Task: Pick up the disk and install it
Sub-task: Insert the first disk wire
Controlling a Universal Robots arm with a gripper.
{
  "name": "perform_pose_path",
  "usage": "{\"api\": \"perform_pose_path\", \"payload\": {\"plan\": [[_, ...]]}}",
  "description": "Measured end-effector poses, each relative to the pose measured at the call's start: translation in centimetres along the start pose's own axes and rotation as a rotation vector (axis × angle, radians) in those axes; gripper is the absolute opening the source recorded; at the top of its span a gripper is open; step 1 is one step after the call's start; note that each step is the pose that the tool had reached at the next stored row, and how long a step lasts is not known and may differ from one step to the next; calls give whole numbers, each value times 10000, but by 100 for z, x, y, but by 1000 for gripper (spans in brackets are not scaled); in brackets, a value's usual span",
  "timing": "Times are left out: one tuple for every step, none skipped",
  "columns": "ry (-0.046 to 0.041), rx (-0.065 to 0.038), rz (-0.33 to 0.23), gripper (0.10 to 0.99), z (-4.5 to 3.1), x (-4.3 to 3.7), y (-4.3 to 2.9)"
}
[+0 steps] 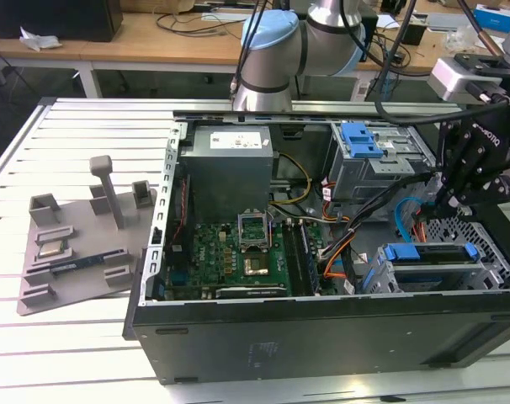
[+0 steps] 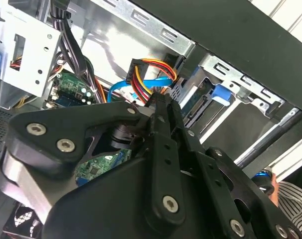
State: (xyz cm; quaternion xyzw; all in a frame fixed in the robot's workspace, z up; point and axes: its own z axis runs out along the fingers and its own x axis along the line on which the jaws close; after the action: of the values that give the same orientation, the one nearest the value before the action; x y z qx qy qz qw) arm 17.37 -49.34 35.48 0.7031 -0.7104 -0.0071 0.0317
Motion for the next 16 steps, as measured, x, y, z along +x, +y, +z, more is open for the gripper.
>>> {"api": "perform_pose_path", "payload": {"plan": [[0, 0, -1, 169, 0, 1, 0], [2, 0, -1, 169, 0, 2, 0], [2, 0, 0, 169, 0, 4, 0], [5, 1, 1, 169, 0, 20, 0], [10, 0, 1, 169, 3, 67, -1], [23, 1, 2, 169, 5, 122, -1], [35, 0, 2, 169, 7, 176, -2], [47, 1, 2, 169, 10, 233, -3], [60, 1, 2, 169, 16, 279, -4], [73, 1, 3, 169, 24, 298, -6], [93, 1, 5, 169, 41, 301, -16], [106, 1, 6, 169, 62, 302, -32], [116, 1, 6, 169, 81, 305, -44], [117, 1, 8, 169, 91, 312, -47], [119, 2, 6, 169, 106, 316, -54], [118, 1, 5, 169, 115, 316, -60]]}}
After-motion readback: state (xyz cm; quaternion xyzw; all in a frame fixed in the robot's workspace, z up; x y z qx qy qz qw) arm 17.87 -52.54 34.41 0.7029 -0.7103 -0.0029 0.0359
